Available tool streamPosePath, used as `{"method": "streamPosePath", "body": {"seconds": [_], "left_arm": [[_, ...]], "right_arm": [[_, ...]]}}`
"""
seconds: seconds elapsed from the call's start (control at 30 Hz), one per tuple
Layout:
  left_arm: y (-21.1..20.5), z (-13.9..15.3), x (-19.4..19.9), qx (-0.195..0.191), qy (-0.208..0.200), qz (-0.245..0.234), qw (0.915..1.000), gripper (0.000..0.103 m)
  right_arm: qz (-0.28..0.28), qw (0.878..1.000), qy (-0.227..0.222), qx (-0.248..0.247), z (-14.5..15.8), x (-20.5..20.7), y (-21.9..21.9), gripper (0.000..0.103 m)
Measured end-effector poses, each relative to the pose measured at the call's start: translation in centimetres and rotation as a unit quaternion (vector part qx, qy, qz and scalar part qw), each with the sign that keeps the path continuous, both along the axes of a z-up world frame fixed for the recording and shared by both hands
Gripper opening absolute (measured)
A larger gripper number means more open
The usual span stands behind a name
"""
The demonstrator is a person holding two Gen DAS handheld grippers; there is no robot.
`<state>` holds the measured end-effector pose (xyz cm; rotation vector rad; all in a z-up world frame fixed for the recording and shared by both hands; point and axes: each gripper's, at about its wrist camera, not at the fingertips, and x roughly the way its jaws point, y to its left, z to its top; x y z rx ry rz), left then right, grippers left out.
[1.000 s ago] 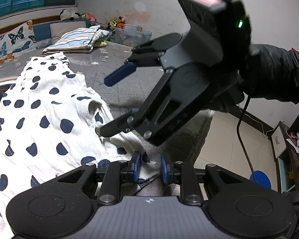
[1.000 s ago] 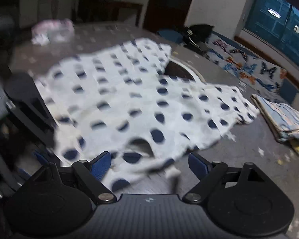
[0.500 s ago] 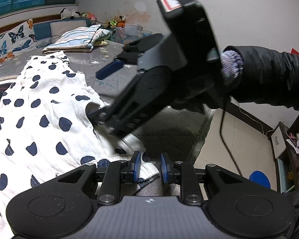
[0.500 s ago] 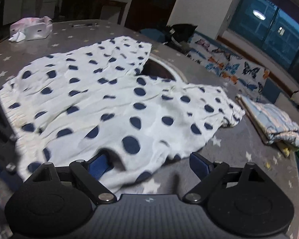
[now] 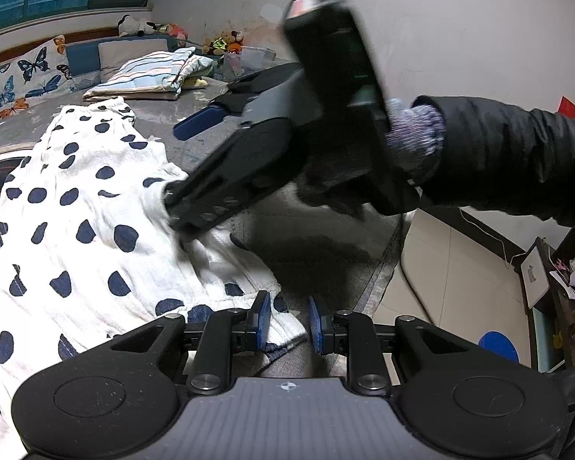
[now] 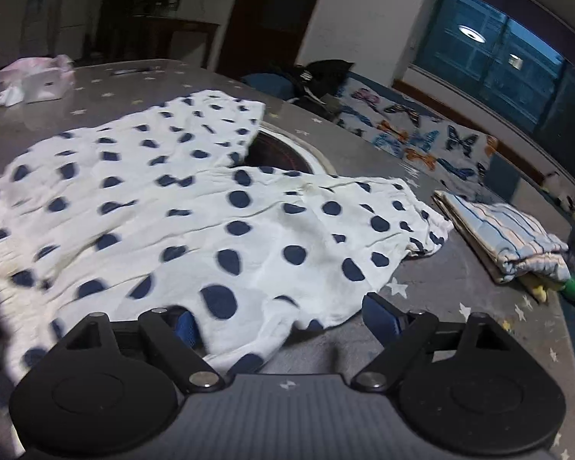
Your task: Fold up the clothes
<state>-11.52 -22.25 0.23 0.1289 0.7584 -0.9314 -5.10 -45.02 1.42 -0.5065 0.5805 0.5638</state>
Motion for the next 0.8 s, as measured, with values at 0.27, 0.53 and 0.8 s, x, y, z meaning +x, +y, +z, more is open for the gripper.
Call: {"method": "streamPosePath", "body": {"seconds": [0.27, 0.53, 0.8], "left_arm": [[0.1, 0.0, 0.0, -0.002, 0.001, 0.001, 1.0, 0.024], [0.0, -0.1, 0.0, -0.001, 0.001, 0.002, 1.0, 0.024], [0.0, -0.1, -0.1, -0.001, 0.0, 0.003, 1.0, 0.024]], "right_arm": [[0.031, 0.999, 0.038, -0.019, 0.2, -2.2, -0.5, 0.087], [-0.002, 1.0, 0.016, 0.003, -0.9, 0.1, 0.5, 0.095], [-0.039, 0.999, -0.03, 0.004, -1.6, 1.5, 0.6, 0.095]]}}
